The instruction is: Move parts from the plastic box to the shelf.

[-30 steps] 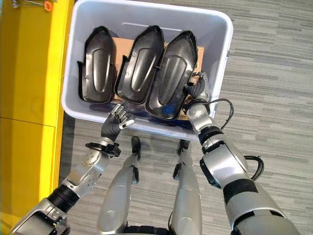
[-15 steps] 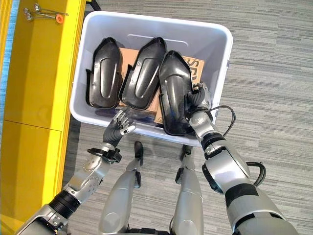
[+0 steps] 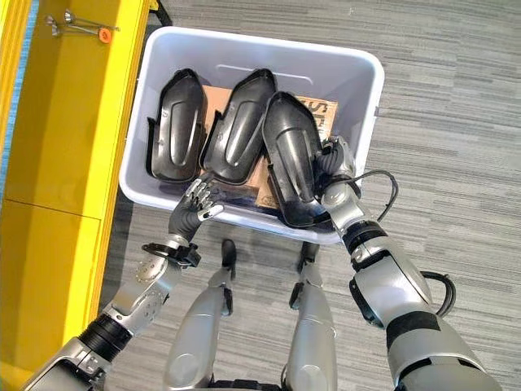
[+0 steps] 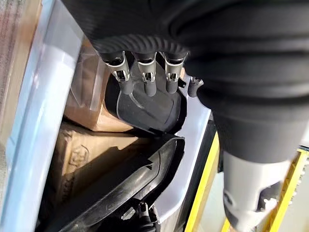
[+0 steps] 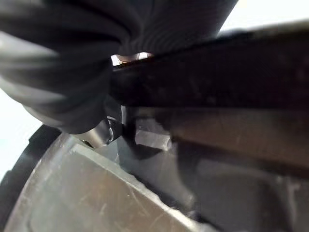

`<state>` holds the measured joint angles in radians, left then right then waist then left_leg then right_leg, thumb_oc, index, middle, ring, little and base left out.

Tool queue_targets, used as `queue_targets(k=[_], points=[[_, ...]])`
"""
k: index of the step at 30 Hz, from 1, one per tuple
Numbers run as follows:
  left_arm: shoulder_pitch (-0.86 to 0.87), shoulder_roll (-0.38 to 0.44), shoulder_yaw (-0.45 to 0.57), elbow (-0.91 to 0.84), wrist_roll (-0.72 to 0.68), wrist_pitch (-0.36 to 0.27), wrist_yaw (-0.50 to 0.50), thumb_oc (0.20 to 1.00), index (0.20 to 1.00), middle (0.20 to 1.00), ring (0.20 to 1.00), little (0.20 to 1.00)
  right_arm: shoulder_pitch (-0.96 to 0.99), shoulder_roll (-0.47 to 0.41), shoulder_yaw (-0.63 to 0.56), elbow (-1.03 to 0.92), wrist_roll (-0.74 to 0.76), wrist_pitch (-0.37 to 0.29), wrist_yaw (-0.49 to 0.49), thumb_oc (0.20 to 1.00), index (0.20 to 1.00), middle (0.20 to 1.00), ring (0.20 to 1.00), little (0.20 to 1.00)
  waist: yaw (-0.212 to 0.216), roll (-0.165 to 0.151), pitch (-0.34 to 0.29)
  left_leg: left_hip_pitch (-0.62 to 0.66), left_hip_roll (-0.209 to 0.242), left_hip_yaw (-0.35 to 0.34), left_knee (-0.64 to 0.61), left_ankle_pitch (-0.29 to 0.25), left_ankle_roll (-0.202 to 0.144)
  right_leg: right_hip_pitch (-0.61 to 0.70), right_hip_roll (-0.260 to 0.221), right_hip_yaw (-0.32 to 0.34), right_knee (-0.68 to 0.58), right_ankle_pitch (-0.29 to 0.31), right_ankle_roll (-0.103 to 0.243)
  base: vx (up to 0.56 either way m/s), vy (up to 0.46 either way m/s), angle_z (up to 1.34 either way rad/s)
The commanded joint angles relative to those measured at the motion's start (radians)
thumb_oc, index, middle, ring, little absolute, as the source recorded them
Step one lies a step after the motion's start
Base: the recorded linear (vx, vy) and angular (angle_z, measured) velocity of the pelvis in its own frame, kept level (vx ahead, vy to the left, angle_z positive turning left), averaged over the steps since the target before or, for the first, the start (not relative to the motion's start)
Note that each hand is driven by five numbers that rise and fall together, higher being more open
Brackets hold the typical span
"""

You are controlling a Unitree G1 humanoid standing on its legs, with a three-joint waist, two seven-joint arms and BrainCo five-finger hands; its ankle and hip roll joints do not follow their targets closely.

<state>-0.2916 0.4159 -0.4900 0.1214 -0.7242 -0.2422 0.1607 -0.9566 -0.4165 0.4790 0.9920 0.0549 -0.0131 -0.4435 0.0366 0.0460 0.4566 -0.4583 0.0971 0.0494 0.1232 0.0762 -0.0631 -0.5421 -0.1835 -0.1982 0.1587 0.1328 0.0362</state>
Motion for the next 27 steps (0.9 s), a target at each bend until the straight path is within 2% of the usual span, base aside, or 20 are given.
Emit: queue_targets(k=[1, 4, 7, 12, 15, 21, 27], points=[[0.025, 0.054, 0.042, -0.096, 0.009, -0.041, 0.008, 1.0, 1.0, 1.0, 1.0, 1.0, -0.026, -0.041, -0.015, -0.13, -0.013, -0.043, -0.061, 0.2, 0.2, 0.2, 0.2, 0.2, 0.0, -0.024, 0.011, -0.002, 0.034, -0.021, 0.039, -0.046, 0.002, 0.063, -0.035, 0.083, 0.048, -0.057, 0.103, -0.01, -0.027, -0.04], [0.036, 0.061, 0.047, -0.094, -0.001, -0.041, 0.008, 1.0, 1.0, 1.0, 1.0, 1.0, -0.043, -0.045, -0.046, -0.211, -0.006, -0.047, -0.089, 0.2, 0.2, 0.2, 0.2, 0.2, -0.001, -0.03, 0.002, 0.023, 0.037, -0.02, 0.041, -0.053, 0.0, 0.087, -0.033, 0.082, 0.054, -0.067, 0.103, 0.01, -0.024, -0.04], [0.065, 0.064, 0.072, -0.093, 0.007, -0.028, 0.003, 1.0, 1.0, 1.0, 1.0, 1.0, 0.052, -0.042, -0.108, -0.419, -0.05, -0.052, -0.099, 0.2, 0.2, 0.2, 0.2, 0.2, -0.013, -0.047, -0.017, 0.046, 0.045, -0.017, 0.042, -0.054, 0.0, 0.108, -0.026, 0.086, 0.053, -0.069, 0.101, -0.01, -0.035, -0.09], [0.091, 0.067, 0.084, -0.098, 0.009, -0.02, -0.006, 1.0, 1.0, 1.0, 1.0, 1.0, 0.109, -0.037, -0.155, -0.537, -0.077, -0.062, -0.108, 0.2, 0.2, 0.2, 0.2, 0.2, -0.017, -0.05, -0.031, 0.065, 0.048, -0.018, 0.041, -0.056, -0.001, 0.125, -0.026, 0.085, 0.055, -0.075, 0.099, 0.0, -0.014, -0.05], [0.129, 0.075, 0.111, -0.098, 0.024, -0.01, -0.016, 1.0, 1.0, 1.0, 1.0, 1.0, 0.207, -0.029, -0.203, -0.685, -0.109, -0.08, -0.106, 0.2, 0.2, 0.2, 0.2, 0.2, -0.024, -0.058, -0.057, 0.098, 0.053, -0.014, 0.033, -0.054, -0.003, 0.159, -0.021, 0.083, 0.047, -0.077, 0.099, 0.0, -0.024, -0.01], [0.166, 0.078, 0.129, -0.096, 0.033, -0.008, -0.028, 1.0, 1.0, 1.0, 1.0, 1.0, 0.274, -0.002, -0.217, -0.777, -0.096, -0.113, -0.088, 0.2, 0.2, 0.2, 0.2, 0.2, -0.028, -0.067, -0.085, 0.132, 0.064, -0.01, 0.021, -0.05, -0.007, 0.191, -0.013, 0.086, 0.035, -0.078, 0.1, 0.0, -0.008, -0.01], [0.219, 0.072, 0.159, -0.081, 0.036, -0.003, -0.044, 1.0, 1.0, 1.0, 1.0, 1.0, 0.324, 0.044, -0.183, -0.822, 0.009, -0.171, -0.024, 0.2, 0.2, 0.2, 0.2, 0.2, -0.024, -0.075, -0.134, 0.199, 0.078, -0.005, -0.007, -0.044, -0.013, 0.25, -0.006, 0.08, 0.023, -0.087, 0.101, 0.04, -0.028, -0.06]])
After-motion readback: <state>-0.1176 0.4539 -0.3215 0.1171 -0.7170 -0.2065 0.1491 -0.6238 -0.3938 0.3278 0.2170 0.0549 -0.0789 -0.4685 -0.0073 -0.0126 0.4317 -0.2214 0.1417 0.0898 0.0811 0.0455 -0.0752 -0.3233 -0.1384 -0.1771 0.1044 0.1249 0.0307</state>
